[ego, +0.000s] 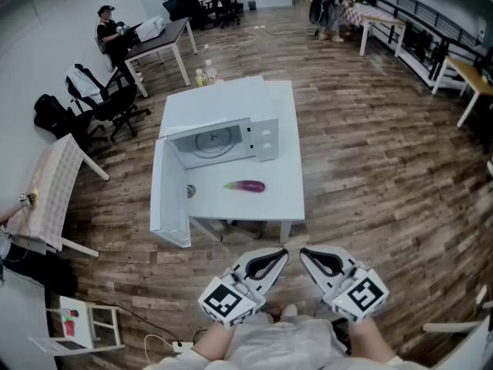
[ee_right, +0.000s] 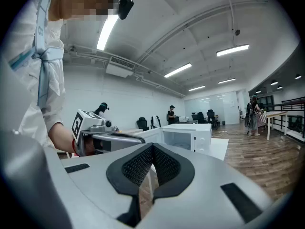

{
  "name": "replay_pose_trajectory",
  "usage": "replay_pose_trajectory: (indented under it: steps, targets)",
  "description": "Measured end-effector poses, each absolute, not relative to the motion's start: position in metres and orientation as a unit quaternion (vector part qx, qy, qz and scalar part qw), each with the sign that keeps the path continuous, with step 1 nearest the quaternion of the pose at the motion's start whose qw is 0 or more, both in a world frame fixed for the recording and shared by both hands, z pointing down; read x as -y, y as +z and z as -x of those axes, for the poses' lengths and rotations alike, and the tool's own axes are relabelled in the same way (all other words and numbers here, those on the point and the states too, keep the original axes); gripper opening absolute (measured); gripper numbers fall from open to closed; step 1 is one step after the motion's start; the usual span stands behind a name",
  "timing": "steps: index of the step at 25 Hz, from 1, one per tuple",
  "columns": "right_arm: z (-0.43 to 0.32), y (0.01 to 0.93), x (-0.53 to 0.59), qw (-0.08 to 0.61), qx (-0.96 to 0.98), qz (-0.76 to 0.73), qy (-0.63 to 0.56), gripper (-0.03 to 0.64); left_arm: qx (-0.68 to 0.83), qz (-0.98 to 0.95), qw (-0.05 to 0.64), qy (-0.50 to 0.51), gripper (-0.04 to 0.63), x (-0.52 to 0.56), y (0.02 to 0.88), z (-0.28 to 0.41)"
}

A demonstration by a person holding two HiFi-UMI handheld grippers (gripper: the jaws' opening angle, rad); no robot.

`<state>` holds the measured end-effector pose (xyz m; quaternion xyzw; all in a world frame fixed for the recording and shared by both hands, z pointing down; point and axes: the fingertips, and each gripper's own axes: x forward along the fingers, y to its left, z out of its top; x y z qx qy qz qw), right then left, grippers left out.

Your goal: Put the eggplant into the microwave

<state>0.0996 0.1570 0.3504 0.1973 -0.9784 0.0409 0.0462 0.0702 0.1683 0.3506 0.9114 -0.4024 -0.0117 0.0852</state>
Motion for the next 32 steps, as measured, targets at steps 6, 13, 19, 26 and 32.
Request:
replay_pose_trajectory:
  steps: [6, 13, 19, 26, 32]
  targets:
    - [-0.101, 0.352, -0.156, 0.051, 0.978, -0.198, 0.042, 0.032, 0.394, -0.915, 0.083, -0.007, 0.003, -0.166, 0.350, -0.076]
    - [-0.107, 0.355, -0.154, 0.052, 0.977, -0.202, 0.045, 0.032, 0.388, -0.918, 0.084, -0.004, 0.003, -0.165, 0.354, -0.083]
    - [-0.105, 0.352, -0.160, 0.041, 0.981, -0.186, 0.043, 0.034, 0.391, -0.917, 0.076, -0.009, 0.003, -0.165, 0.348, -0.085]
    - [-0.103, 0.351, -0.168, 0.050, 0.983, -0.177, 0.018, 0.035, 0.397, -0.915, 0.074, -0.005, 0.003, -0.171, 0.348, -0.084]
    - [-0.106, 0.350, -0.172, 0.040, 0.984, -0.172, 0.030, 0.035, 0.407, -0.911, 0.070, -0.011, 0.003, -0.176, 0.346, -0.084]
